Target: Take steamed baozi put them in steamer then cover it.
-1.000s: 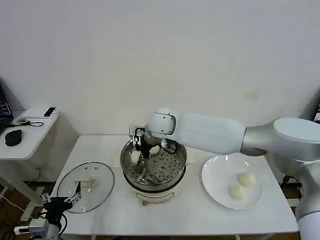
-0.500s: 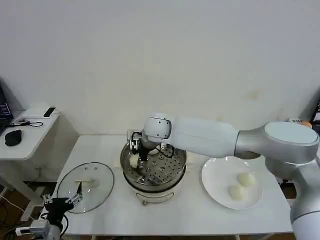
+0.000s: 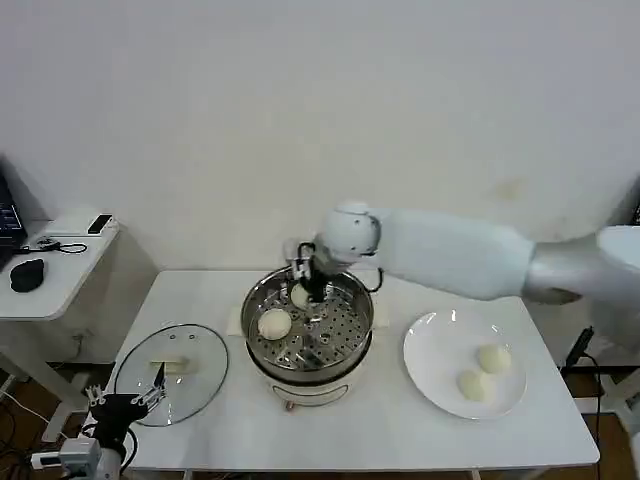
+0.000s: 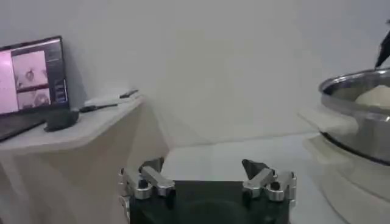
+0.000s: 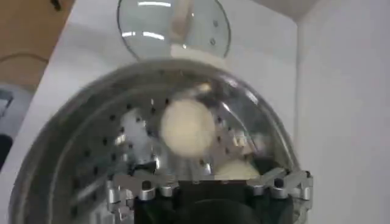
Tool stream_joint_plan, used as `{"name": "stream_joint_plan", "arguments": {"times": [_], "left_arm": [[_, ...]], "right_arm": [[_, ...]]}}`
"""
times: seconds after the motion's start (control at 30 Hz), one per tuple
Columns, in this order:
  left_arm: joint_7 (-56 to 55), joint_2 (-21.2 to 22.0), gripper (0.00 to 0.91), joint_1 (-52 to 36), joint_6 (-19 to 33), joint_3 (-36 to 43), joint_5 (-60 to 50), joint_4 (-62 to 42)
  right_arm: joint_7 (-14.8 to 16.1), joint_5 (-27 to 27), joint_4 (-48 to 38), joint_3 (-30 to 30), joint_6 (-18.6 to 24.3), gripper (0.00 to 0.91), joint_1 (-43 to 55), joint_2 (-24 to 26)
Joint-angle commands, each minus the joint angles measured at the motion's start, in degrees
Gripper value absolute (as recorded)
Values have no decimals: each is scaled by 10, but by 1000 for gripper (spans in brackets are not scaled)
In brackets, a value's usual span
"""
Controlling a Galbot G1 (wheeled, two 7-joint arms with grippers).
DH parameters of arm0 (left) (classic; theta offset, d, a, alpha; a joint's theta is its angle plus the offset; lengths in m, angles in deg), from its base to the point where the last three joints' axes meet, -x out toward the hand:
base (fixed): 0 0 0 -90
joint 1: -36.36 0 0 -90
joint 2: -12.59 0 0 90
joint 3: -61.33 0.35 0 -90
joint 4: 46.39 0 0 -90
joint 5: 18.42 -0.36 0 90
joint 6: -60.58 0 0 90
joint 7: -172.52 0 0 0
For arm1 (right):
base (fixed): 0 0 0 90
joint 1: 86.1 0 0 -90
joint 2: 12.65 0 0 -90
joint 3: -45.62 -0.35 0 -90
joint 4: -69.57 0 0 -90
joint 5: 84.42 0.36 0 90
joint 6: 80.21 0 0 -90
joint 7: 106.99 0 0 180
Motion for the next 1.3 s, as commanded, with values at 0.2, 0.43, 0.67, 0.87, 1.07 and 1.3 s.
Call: {"name": "stream_joint_plan", "arguments": {"times": [0.2, 0.43, 0.67, 0.87, 1.07, 1.3], "left_arm": [[0, 0, 907, 1, 1, 10, -1, -9], [0, -1, 907, -1, -1, 13, -2, -10], [1, 1, 907, 2, -1, 14, -3, -11], [1, 6, 907, 2, -1, 20, -7, -18], [1, 8, 907, 5, -1, 21, -13, -18], [1, 7, 907, 10, -1, 12, -13, -15]], "right_arm": [[72, -112, 141, 20, 73, 907, 25, 323], [84, -197, 158, -40, 111, 907, -120, 403], [92, -283, 140, -178, 154, 907, -300, 442], [89, -313, 112, -307, 161, 907, -451, 427], [86, -351, 85, -346, 172, 907, -502, 404], [80, -363, 46, -363, 168, 907, -521, 362]]}}
